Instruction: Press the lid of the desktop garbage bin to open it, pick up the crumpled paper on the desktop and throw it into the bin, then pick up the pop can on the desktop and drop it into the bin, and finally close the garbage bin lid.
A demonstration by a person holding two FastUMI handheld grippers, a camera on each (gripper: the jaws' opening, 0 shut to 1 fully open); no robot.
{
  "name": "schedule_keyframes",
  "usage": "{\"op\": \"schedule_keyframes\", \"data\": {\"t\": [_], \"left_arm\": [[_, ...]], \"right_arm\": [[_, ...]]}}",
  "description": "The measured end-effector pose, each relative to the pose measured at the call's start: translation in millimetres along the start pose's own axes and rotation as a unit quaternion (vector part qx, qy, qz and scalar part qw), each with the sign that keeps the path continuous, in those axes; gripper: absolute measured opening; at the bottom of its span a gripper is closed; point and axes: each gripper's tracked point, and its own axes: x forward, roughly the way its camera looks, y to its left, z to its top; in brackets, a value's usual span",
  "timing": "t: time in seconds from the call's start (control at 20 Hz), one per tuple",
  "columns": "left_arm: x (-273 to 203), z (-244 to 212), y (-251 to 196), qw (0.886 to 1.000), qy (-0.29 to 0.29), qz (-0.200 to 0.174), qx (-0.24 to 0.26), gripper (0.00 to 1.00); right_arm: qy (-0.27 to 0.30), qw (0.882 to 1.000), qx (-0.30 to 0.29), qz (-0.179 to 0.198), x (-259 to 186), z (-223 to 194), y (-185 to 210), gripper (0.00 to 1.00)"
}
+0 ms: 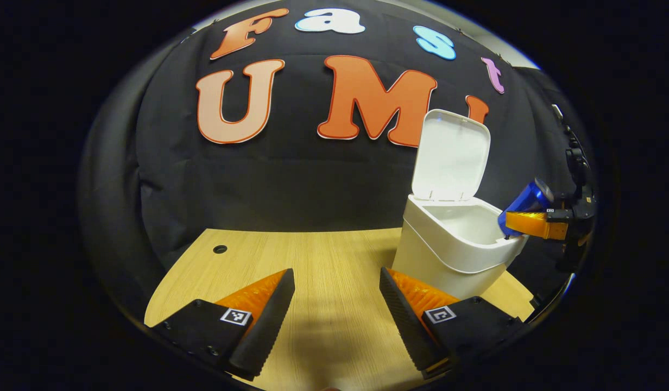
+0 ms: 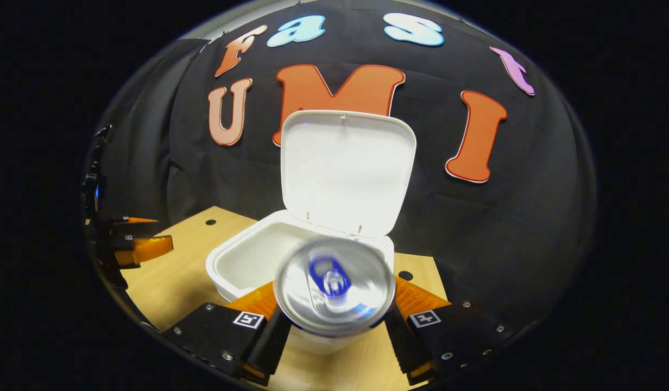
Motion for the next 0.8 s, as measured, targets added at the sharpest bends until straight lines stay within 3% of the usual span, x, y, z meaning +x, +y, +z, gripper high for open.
{"op": "schedule_keyframes", "data": {"t": [0.05,0.15,0.4,0.65,0.8], "left_arm": [[0,-1,2,1.000,0.000,0.002,-0.001,1.00],[0,-1,6,1.000,0.000,0.005,-0.004,1.00],[-2,-2,14,1.000,-0.003,0.014,-0.008,0.99],[-6,-4,25,1.000,-0.004,0.027,-0.015,0.99],[-7,-5,34,0.999,-0.003,0.039,-0.018,0.99]], "right_arm": [[-0.004,1.000,0.003,0.001,1,2,1,0.84],[-0.015,1.000,0.016,0.005,1,10,1,0.97],[-0.064,0.996,0.066,0.006,7,48,-5,0.98],[-0.097,0.993,0.070,0.004,18,85,-12,0.98],[-0.122,0.991,0.044,-0.009,23,108,-19,0.98]]}}
